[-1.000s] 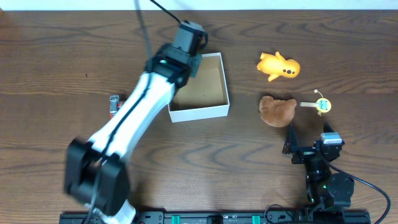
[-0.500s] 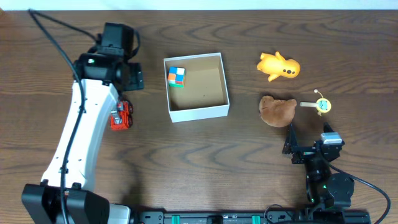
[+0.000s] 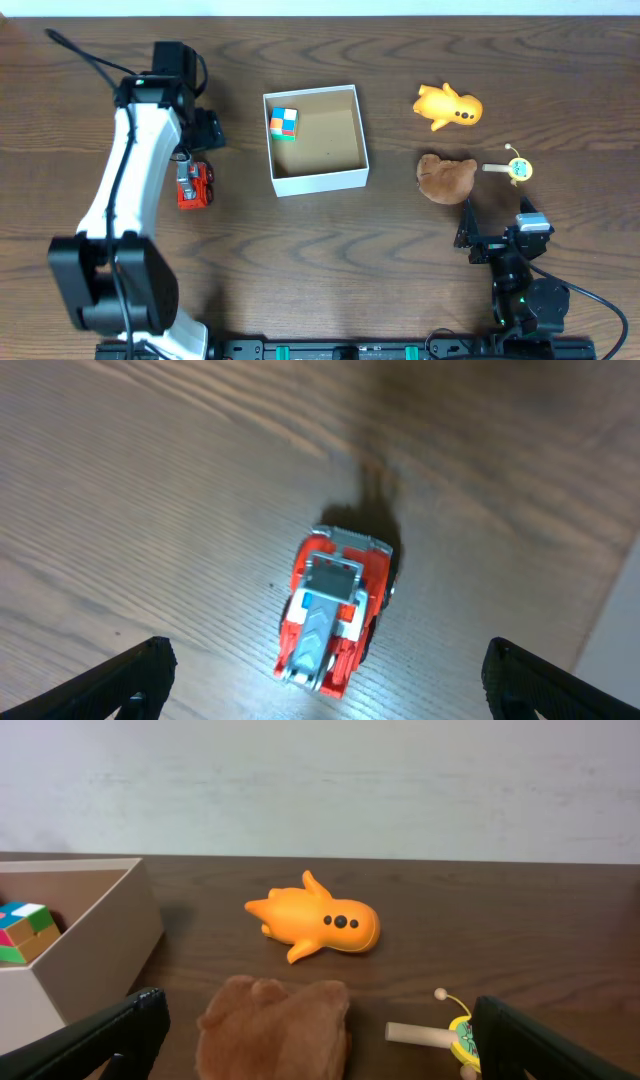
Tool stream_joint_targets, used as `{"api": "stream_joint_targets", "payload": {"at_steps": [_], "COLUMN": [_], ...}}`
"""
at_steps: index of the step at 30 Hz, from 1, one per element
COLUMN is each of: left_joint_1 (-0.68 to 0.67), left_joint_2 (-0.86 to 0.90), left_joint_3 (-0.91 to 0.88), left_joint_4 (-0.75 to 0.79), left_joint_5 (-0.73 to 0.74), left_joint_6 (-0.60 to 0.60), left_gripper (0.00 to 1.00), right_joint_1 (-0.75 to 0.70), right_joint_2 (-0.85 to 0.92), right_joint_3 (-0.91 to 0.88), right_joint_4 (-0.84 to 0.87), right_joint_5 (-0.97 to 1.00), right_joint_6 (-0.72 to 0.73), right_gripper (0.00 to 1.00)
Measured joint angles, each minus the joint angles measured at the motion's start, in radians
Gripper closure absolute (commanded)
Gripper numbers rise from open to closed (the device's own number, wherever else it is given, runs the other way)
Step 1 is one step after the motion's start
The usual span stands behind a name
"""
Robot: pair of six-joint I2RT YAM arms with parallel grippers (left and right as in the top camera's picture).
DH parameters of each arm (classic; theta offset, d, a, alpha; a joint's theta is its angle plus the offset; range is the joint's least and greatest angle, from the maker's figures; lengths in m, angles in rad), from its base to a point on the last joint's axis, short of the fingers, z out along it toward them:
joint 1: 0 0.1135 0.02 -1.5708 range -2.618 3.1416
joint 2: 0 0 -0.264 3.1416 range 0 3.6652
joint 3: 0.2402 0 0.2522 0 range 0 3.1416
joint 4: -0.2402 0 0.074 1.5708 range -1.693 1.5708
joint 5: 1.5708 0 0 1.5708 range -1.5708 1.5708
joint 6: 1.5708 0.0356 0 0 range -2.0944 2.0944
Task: Pack container
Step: 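Withdraw the left gripper from the box toward the red truck, then lower the left gripper over the red toy truck and close on it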
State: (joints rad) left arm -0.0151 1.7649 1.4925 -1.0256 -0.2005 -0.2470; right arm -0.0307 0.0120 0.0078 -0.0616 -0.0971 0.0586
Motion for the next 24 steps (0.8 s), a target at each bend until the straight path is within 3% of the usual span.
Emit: {"api": "stream_joint_targets", "payload": {"at_steps": [24], "left_joint_1": [0.116], "left_joint_2": [0.172], "left_joint_3": [-0.013], "left_joint_4": [0.027], "left_joint_5": [0.198], "left_joint_6": [0.227], "left_gripper": [0.02], "right_joint_1": [0.000], "right_joint_2": [0.000], "right_joint_3": [0.000], "right_joint_4": [0.000], "right_joint_5": [0.000], "right_joint_6": [0.000], "right_gripper": [0.01]}}
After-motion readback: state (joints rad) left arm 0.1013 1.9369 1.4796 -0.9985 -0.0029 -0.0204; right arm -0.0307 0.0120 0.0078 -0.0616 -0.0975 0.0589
